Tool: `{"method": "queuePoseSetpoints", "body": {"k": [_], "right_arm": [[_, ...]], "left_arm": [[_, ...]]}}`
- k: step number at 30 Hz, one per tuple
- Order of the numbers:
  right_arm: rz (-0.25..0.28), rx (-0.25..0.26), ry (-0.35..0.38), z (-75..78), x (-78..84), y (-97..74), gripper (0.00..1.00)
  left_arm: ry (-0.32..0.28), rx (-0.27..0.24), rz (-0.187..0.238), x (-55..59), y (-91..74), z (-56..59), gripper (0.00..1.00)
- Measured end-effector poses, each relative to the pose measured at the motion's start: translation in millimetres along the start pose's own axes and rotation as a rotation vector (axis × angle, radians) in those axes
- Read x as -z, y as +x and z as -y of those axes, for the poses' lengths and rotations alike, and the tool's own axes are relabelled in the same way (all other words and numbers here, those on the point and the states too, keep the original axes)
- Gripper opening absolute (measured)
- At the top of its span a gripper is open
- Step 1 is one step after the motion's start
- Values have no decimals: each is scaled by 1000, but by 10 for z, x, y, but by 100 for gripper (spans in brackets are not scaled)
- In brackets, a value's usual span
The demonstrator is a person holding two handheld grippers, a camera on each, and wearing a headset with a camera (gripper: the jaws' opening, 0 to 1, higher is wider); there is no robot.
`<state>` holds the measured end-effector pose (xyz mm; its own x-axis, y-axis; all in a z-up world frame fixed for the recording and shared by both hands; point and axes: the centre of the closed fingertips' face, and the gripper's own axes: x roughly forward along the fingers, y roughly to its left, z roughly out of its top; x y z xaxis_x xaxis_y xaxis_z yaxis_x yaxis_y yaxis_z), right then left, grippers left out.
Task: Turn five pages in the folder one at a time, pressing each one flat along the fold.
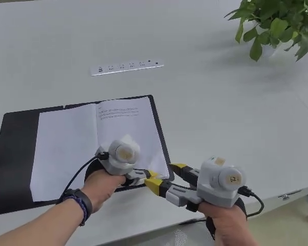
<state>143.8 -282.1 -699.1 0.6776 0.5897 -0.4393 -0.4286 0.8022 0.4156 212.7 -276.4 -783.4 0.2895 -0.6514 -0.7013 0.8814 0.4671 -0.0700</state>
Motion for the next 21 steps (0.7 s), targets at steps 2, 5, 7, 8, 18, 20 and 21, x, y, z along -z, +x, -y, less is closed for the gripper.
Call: {"method": "queuePoseSetpoints", "body": {"k": [2,5,7,8,18,20,21], "right_arm": [[-2,9,8,33,-2,11,50],[-2,21,12,119,-33,52,48],[-8,31,3,183,-44,90,47],[-13,36,2,227,-43,122,46],[-19,22,74,512,-93,458,44],[-27,15,96,571,-106,550,45],[-24,10,106,589,-119,586,45]], "left_arm": [[-9,1,7,-5,-5,-10,59],[-45,2,23,-25,-14,-38,57],[-48,7,24,-24,-11,-25,57],[-45,7,23,-23,-11,-23,57],[-59,8,32,-23,-24,-31,56],[-60,12,33,-22,-30,-33,55],[-61,14,32,-22,-33,-36,55]]}}
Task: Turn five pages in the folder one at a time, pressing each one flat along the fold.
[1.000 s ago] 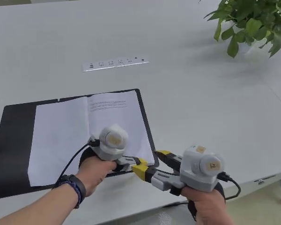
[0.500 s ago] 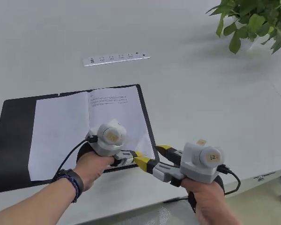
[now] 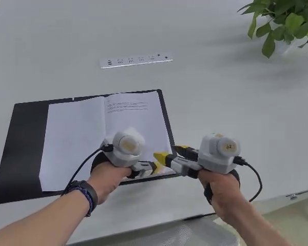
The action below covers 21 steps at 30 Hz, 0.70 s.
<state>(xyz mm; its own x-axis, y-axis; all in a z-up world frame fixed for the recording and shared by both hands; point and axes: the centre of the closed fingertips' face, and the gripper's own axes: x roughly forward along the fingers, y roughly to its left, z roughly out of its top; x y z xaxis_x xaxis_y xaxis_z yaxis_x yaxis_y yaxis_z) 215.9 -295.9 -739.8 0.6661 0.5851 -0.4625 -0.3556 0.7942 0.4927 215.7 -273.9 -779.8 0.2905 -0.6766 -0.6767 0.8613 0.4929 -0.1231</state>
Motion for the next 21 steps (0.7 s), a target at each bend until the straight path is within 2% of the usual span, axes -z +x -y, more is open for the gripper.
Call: {"method": "queuePoseSetpoints", "body": {"k": [2,6,8,13,21], "right_arm": [[2,-13,30,13,-36,68,45],[-1,-83,68,-73,-80,151,41],[9,-101,74,-76,-109,160,40],[-4,-112,89,-35,-92,114,33],[4,-123,111,-61,-65,39,15]], "left_arm": [[-7,3,1,0,-5,-5,54],[-19,10,7,-1,-13,7,55],[-32,20,12,-4,-25,21,57],[-38,38,0,12,-94,23,62],[-53,16,26,7,-305,-32,65]]}}
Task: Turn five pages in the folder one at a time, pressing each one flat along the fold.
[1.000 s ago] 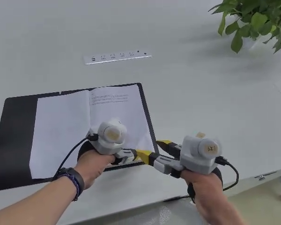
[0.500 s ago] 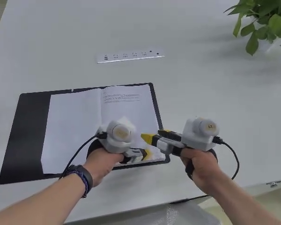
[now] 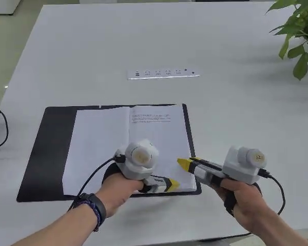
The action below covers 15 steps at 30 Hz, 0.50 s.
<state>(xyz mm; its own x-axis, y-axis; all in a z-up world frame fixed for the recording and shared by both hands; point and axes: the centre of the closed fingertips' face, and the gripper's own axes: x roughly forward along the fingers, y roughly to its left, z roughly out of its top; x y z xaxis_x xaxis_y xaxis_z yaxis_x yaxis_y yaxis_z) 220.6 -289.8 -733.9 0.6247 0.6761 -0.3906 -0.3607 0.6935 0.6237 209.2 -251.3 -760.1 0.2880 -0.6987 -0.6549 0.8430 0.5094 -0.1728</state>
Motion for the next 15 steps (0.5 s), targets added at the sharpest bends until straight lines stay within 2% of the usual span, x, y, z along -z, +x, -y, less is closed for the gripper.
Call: {"method": "queuePoseSetpoints", "body": {"k": [3,8,15], "right_arm": [[10,2,9,-12,11,-9,7],[21,-5,21,-81,7,11,5],[27,-13,21,-162,-22,49,1]], "left_arm": [[-4,-14,11,4,-88,-36,65],[-20,-35,27,14,-211,-99,67],[-36,-70,40,44,-348,-131,66]]}}
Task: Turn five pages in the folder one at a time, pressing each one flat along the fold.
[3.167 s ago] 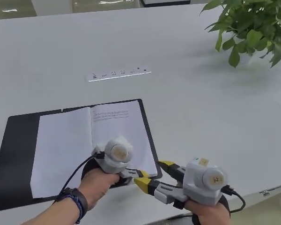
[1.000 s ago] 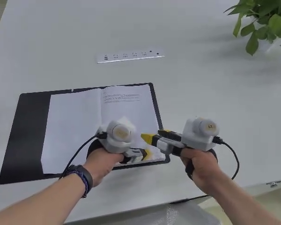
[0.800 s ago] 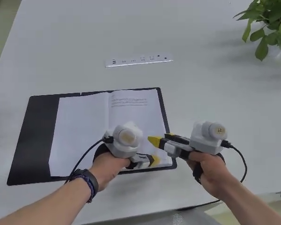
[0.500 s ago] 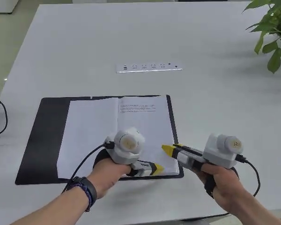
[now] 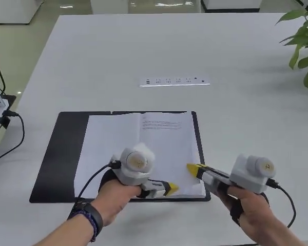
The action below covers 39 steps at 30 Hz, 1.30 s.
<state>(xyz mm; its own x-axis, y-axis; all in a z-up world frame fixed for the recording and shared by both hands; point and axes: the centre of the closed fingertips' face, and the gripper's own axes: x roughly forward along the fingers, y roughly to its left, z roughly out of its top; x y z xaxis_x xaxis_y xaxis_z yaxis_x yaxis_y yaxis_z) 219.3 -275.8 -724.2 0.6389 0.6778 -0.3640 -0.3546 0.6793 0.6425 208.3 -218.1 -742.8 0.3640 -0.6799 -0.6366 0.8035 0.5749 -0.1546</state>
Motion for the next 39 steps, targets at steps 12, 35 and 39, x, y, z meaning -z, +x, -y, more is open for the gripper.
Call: {"method": "queuePoseSetpoints", "body": {"k": [12,35,39], "right_arm": [[25,12,-10,-38,-68,-8,0],[72,-8,-22,-261,-231,50,0],[79,-13,-23,-308,-264,69,0]], "left_arm": [[-74,-45,68,-22,-266,-51,67],[-132,-165,135,84,-879,-456,69],[-134,-182,138,128,-978,-520,70]]}}
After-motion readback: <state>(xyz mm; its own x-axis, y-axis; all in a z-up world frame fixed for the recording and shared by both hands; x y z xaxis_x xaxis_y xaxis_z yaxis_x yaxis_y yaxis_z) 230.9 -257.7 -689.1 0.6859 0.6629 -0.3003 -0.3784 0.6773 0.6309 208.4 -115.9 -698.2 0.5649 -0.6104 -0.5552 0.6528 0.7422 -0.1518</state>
